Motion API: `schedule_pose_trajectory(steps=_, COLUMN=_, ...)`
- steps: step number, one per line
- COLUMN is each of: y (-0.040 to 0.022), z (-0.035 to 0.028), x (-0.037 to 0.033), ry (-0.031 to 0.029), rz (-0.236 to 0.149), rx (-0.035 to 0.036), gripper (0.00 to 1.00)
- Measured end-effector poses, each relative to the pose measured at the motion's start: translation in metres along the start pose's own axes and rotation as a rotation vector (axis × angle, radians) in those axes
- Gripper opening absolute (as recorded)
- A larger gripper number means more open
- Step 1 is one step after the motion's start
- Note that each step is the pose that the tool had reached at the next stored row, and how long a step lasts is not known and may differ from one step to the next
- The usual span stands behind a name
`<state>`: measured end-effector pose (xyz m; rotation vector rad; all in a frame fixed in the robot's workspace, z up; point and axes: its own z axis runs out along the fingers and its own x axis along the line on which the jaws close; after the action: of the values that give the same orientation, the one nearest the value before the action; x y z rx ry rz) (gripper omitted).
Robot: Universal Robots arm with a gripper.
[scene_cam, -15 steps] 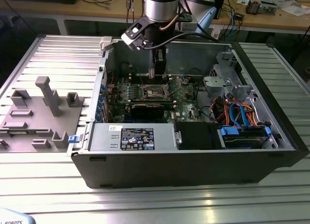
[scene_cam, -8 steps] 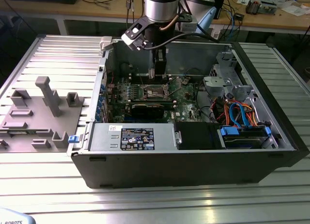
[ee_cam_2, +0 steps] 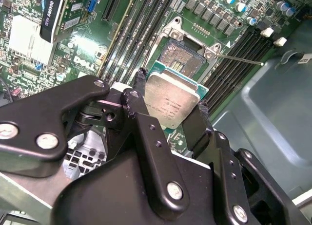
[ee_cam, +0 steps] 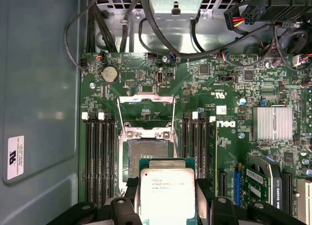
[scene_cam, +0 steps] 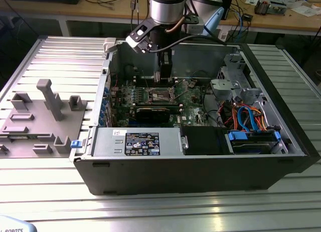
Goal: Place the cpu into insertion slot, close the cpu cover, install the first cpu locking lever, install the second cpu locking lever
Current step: 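Place the cpu into insertion slot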
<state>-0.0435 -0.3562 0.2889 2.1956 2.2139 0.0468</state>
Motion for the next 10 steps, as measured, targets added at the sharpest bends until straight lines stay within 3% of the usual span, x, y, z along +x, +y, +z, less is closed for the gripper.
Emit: schedule_pose_trajectory(steps=10, y=-0.0001, z=0.0037, x=0.0000, ry=-0.0001, rz=0.000, rx=0.0000, gripper=0.55)
